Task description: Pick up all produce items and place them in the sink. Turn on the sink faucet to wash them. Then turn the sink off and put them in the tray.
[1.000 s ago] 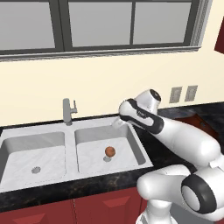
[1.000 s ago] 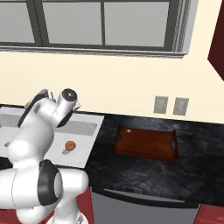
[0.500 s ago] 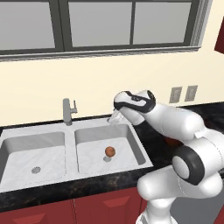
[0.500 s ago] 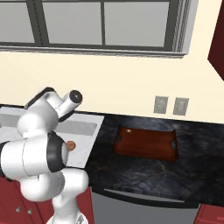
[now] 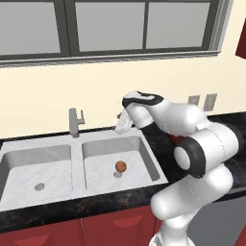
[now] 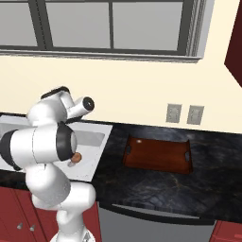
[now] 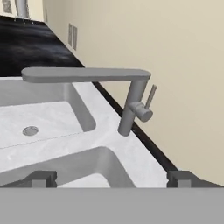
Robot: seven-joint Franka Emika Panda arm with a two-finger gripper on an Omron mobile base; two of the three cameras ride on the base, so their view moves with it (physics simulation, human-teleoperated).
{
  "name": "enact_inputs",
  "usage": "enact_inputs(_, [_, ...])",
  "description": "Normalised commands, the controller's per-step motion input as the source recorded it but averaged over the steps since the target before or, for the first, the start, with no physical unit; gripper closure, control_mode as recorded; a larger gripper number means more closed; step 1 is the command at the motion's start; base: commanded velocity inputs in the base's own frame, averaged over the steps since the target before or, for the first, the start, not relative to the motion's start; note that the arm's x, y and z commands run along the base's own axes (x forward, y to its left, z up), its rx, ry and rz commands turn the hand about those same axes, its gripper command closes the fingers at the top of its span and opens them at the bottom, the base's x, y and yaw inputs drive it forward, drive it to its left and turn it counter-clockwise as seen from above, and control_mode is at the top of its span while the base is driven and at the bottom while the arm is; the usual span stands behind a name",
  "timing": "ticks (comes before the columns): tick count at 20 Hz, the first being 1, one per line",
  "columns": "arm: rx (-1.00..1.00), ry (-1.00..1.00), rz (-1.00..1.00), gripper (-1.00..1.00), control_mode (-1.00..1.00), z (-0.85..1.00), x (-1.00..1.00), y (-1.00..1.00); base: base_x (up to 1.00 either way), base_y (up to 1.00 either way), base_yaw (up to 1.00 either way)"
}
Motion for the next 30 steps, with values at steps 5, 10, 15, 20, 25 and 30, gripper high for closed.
enact_inputs(5, [0.02, -0.02, 0.07, -1.00, -1.00, 0.00, 0.19, 0.23, 0.00, 0.00, 0.00])
enact_inputs(10, [0.01, -0.07, 0.01, -1.00, -1.00, -0.07, 0.18, 0.21, 0.00, 0.00, 0.00])
enact_inputs(15, [0.00, -0.10, 0.00, -1.00, -1.00, -0.16, 0.17, 0.31, 0.00, 0.00, 0.00])
enact_inputs(20, [0.00, -0.02, 0.00, -1.00, -1.00, -0.07, 0.41, 0.37, 0.00, 0.00, 0.00])
enact_inputs(25, [0.01, 0.00, 0.00, -1.00, -1.00, -0.04, 0.46, 0.34, 0.00, 0.00, 0.00])
enact_inputs(30, [0.04, 0.00, 0.00, -1.00, -1.00, -0.02, 0.52, 0.27, 0.00, 0.00, 0.00])
